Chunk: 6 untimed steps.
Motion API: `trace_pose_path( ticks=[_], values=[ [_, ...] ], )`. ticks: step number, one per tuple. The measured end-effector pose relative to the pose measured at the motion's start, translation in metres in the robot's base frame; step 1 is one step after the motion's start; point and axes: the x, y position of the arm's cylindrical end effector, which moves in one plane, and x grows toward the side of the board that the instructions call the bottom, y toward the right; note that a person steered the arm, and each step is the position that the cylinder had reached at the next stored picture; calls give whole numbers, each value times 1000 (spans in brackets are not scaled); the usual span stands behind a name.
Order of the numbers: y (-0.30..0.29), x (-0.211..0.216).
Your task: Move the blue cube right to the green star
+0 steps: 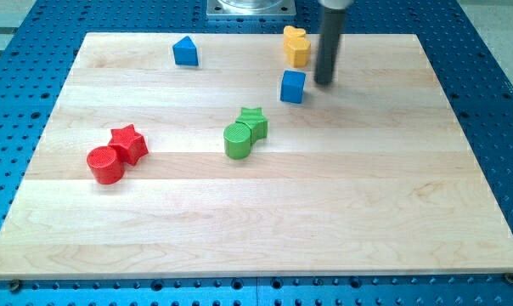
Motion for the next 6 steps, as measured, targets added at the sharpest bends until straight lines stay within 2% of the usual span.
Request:
trace_pose_path(
  ticks=[1, 2, 3, 4, 5, 6],
  values=[
    [-32, 2],
    [-33, -25],
    [-67, -13],
    [-61, 42],
    [-40, 63],
    [-67, 41]
  ],
)
